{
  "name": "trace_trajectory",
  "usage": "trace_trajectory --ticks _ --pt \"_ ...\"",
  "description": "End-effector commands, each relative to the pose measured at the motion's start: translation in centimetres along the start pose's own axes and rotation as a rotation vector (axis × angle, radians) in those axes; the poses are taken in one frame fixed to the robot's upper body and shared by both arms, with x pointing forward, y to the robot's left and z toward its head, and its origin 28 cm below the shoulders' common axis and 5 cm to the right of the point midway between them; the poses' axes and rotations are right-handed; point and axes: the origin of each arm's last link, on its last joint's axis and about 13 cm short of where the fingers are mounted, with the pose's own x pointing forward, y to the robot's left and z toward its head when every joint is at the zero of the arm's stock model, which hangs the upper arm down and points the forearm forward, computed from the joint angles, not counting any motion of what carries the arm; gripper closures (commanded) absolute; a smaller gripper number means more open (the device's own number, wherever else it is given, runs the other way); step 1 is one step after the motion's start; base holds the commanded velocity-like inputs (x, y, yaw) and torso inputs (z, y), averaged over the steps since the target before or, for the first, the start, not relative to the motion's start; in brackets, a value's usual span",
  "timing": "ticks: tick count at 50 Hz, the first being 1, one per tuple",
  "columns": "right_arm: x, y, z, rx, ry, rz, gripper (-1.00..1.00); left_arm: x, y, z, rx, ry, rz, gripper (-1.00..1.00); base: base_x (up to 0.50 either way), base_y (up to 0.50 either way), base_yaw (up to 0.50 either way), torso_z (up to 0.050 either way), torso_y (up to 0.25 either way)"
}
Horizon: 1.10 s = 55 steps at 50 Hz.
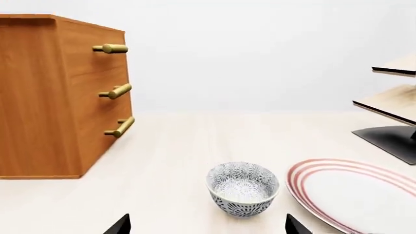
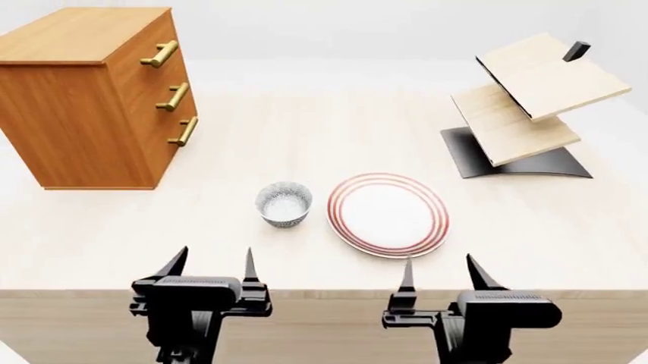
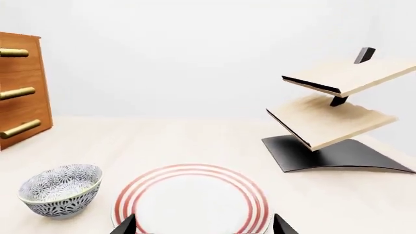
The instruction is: Open the top drawer of the cabinet and put the bowl in it.
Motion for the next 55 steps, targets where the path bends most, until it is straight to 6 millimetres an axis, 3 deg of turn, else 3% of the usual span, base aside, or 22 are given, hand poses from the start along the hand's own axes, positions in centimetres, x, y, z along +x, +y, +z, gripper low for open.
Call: trace_trajectory --ticks 1,15,32,45,55 --pt "0.1 -1.0 3.8 -0.008 -0.053 -0.011 -1.0 1.2 0.5 4.1 0.039 -0.054 0.004 -1.0 0.0 0.0 0.0 0.05 0.0" --pt "1.0 -2.8 11.0 -0.085 -0.103 -0.015 -1.0 3.1 1.3 10.8 0.09 -0.08 -0.036 -1.0 0.0 0.0 0.0 0.05 0.0" --pt "2.0 -4.0 17.0 -0.169 -0.117 -0.012 -1.0 5.3 1.9 18.7 0.13 -0.106 -0.051 -1.0 0.0 0.0 0.0 0.05 0.0" --pt "2.9 -4.9 19.3 -0.175 -0.135 -0.073 -1.0 6.6 2.1 21.5 0.149 -0.115 -0.055 -1.0 0.0 0.0 0.0 0.05 0.0" --pt "2.7 -5.3 19.9 -0.159 -0.153 -0.093 -1.0 6.7 2.1 22.0 0.166 -0.123 -0.056 -1.0 0.28 0.0 0.0 0.05 0.0"
